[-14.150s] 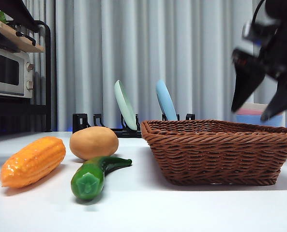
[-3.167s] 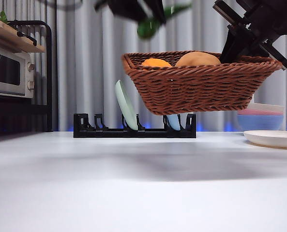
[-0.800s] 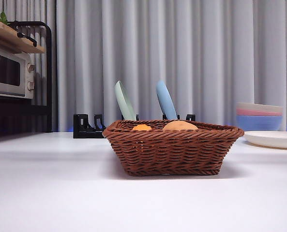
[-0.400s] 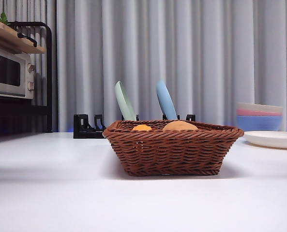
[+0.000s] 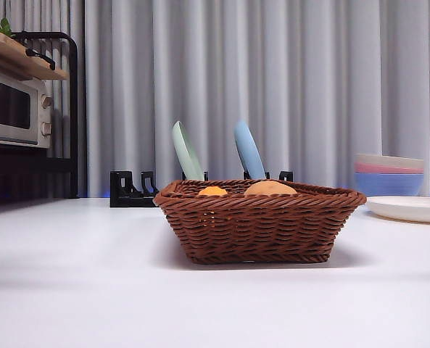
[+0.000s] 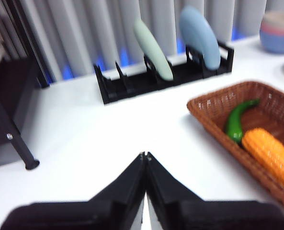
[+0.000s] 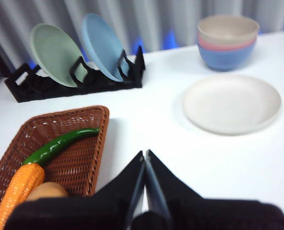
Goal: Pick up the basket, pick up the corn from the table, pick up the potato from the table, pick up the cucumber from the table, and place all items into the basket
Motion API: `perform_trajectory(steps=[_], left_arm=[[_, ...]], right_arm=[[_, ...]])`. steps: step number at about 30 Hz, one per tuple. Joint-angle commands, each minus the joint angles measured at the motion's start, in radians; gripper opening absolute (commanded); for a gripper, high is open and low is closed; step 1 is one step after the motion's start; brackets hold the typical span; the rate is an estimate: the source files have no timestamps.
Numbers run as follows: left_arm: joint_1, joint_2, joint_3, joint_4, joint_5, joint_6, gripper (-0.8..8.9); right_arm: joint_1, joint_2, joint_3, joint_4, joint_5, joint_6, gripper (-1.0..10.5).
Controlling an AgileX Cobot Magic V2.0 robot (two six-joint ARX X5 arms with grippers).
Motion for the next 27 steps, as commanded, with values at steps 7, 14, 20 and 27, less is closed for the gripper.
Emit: perform_trajectory(steps=[7,14,20,27], left_arm=[[0.0,0.0,-0.006,-0.04,-0.006,-0.007,-0.03],[0.099,-0.106,-0.031,-0.066,0.05,-0.004,-0.03],[0.312,-0.245,-0.212,0.089,0.155,-0.002,-0.03],[0.389,-0.392,-0.44,0.188,0.235,-0.003,-0.03]], right_arm=[[0.002,0.0,-0.003,-0.019,0.051,0.035,0.0],[0.002,0.0,-0.003,-0.021,0.055,0.035,0.0],[0.002,0.0,-0.003,-0.021,0.056,0.035,0.0],[0.002,0.0,-0.003,-0.021,0.056,0.035,0.0]])
